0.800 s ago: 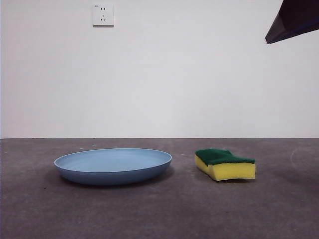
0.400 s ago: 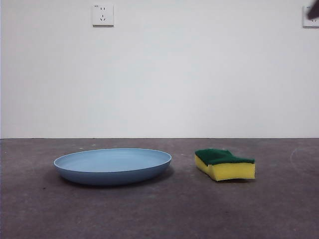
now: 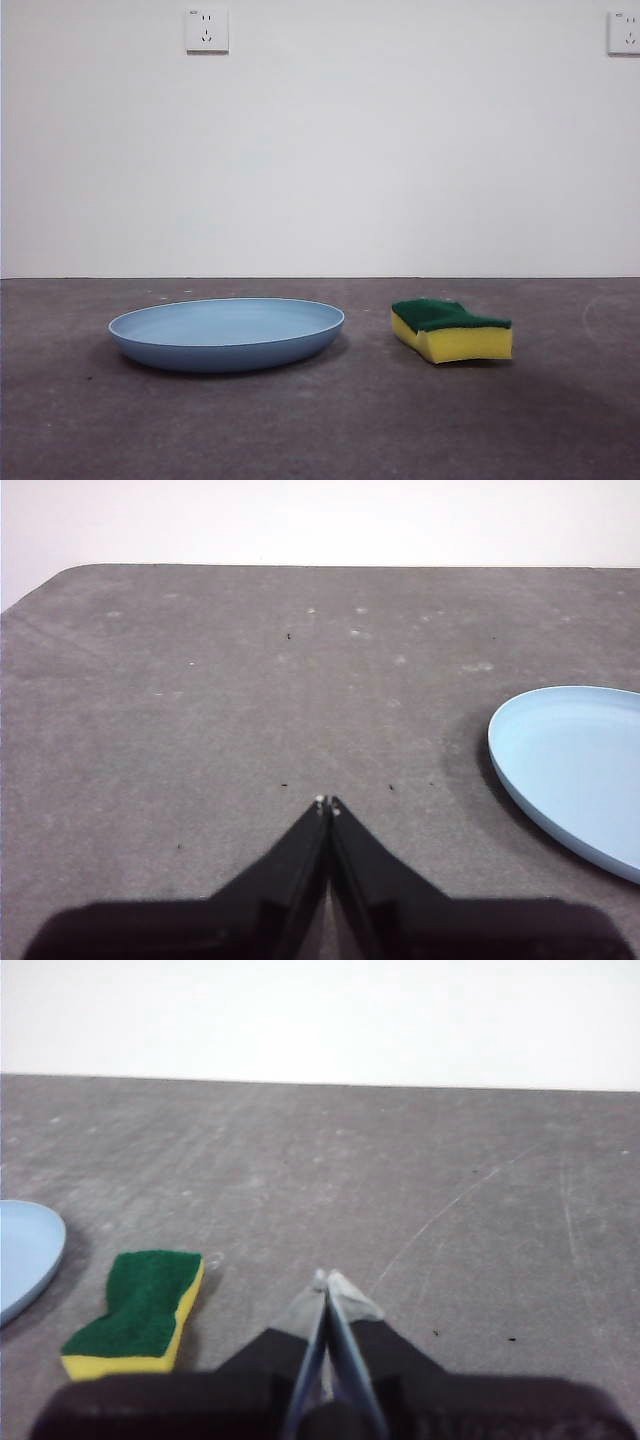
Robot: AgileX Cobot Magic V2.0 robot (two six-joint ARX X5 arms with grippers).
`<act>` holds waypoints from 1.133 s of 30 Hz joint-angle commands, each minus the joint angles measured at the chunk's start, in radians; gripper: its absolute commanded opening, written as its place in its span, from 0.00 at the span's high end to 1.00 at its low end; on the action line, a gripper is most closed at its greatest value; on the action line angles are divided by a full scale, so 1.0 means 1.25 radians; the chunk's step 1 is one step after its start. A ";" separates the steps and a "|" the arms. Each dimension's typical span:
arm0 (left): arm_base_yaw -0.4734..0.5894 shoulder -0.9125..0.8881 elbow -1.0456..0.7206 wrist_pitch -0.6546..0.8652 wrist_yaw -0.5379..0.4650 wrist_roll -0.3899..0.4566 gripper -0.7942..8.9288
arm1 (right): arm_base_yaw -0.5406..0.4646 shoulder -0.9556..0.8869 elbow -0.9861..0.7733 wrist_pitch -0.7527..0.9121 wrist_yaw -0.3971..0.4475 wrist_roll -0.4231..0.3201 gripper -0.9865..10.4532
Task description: Pick up the plate,pick up the cloth,clean the plate with the cloth
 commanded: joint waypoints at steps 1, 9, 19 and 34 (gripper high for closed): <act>0.003 -0.002 -0.012 0.005 0.001 -0.005 0.92 | 0.000 -0.044 -0.053 0.024 -0.002 0.022 0.91; 0.003 -0.002 -0.012 0.005 0.001 -0.005 0.92 | 0.000 -0.081 -0.127 0.024 0.001 0.067 0.91; 0.003 -0.002 -0.012 0.005 0.001 -0.005 0.92 | 0.000 -0.081 -0.137 0.027 0.002 0.078 0.91; 0.003 -0.002 -0.012 0.005 0.001 -0.005 0.92 | 0.000 -0.081 -0.137 0.027 0.002 0.078 0.91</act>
